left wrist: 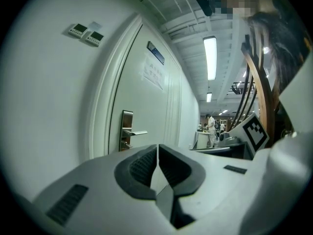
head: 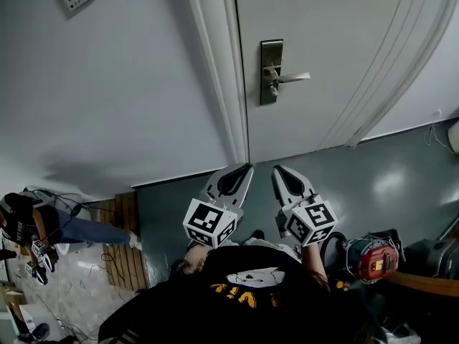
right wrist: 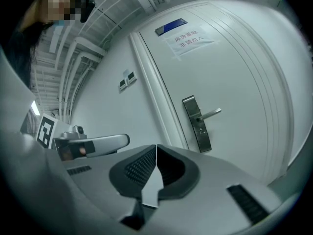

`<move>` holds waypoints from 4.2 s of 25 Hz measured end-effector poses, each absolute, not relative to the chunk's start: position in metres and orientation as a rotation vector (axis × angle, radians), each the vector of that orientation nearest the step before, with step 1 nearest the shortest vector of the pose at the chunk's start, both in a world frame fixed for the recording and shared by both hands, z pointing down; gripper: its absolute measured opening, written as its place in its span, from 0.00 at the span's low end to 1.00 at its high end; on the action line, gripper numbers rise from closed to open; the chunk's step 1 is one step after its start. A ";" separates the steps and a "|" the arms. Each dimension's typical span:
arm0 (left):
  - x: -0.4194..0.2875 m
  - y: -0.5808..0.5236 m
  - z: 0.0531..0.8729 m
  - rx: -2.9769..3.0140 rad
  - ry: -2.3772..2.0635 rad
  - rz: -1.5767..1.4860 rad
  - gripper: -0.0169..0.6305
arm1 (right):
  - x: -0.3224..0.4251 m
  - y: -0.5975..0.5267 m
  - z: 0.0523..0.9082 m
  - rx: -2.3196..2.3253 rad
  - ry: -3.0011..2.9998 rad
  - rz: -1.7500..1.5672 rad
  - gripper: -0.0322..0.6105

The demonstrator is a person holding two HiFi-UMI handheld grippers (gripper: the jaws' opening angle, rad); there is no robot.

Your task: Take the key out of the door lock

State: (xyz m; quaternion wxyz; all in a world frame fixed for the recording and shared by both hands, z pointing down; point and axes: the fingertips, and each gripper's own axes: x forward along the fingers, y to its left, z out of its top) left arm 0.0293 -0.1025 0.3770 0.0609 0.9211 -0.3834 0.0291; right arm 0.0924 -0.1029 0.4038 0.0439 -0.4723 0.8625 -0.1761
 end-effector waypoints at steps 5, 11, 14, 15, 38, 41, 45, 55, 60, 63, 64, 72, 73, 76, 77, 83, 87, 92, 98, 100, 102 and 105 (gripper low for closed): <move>0.039 -0.110 0.379 2.784 -1.169 0.117 0.05 | 0.101 -0.110 0.408 -1.419 2.636 -0.558 0.06; 0.045 -0.112 0.383 2.769 -1.173 0.158 0.05 | 0.108 -0.111 0.415 -1.429 2.634 -0.585 0.06; 0.045 -0.111 0.388 2.763 -1.169 0.181 0.05 | 0.107 -0.111 0.417 -1.411 2.612 -0.612 0.06; 0.045 -0.112 0.389 2.762 -1.166 0.189 0.05 | 0.107 -0.113 0.418 -1.410 2.609 -0.616 0.06; 0.052 -0.218 0.404 2.774 -1.088 0.184 0.05 | 0.117 -0.217 0.441 -1.500 2.589 -0.677 0.06; 0.053 -0.241 0.406 2.782 -1.074 0.188 0.05 | 0.118 -0.242 0.445 -1.499 2.569 -0.697 0.06; 0.056 -0.262 0.406 2.796 -1.047 0.195 0.05 | 0.121 -0.268 0.451 -1.510 2.555 -0.735 0.06; 0.053 -0.298 0.410 2.795 -1.015 0.181 0.05 | 0.136 -0.321 0.469 -1.583 2.467 -0.812 0.07; 0.050 -0.310 0.412 2.791 -1.008 0.173 0.05 | 0.143 -0.347 0.480 -1.580 2.432 -0.891 0.14; 0.051 -0.315 0.412 2.794 -0.997 0.174 0.05 | 0.145 -0.358 0.487 -1.562 2.407 -0.955 0.19; 0.051 -0.314 0.411 2.796 -0.995 0.174 0.05 | 0.146 -0.360 0.488 -1.553 2.397 -0.977 0.21; 0.055 -0.326 0.412 2.811 -0.971 0.181 0.05 | 0.149 -0.393 0.503 -1.414 2.175 -1.188 0.36; 0.055 -0.327 0.412 2.813 -0.971 0.182 0.05 | 0.150 -0.396 0.504 -1.393 2.149 -1.202 0.36; 0.057 -0.326 0.413 2.814 -0.972 0.186 0.05 | 0.151 -0.404 0.504 -1.345 2.092 -1.227 0.36; 0.057 -0.326 0.413 2.814 -0.973 0.187 0.05 | 0.152 -0.406 0.505 -1.338 2.076 -1.235 0.35; 0.054 -0.329 0.413 2.808 -0.985 0.186 0.05 | 0.151 -0.416 0.510 -1.310 2.010 -1.275 0.23; 0.053 -0.330 0.415 2.800 -0.996 0.191 0.05 | 0.147 -0.422 0.508 -1.238 1.964 -1.293 0.14; 0.055 -0.327 0.416 2.799 -0.997 0.195 0.05 | 0.151 -0.420 0.508 -1.239 1.925 -1.282 0.13; 0.050 -0.331 0.415 2.798 -0.989 0.201 0.05 | 0.146 -0.426 0.509 -1.231 1.857 -1.318 0.11; 0.051 -0.329 0.415 2.800 -0.987 0.203 0.05 | 0.147 -0.425 0.510 -1.201 1.798 -1.343 0.11; 0.052 -0.330 0.416 2.801 -0.982 0.206 0.05 | 0.149 -0.426 0.512 -1.168 1.740 -1.368 0.10; 0.054 -0.333 0.418 2.802 -0.974 0.210 0.05 | 0.151 -0.430 0.516 -1.139 1.684 -1.397 0.09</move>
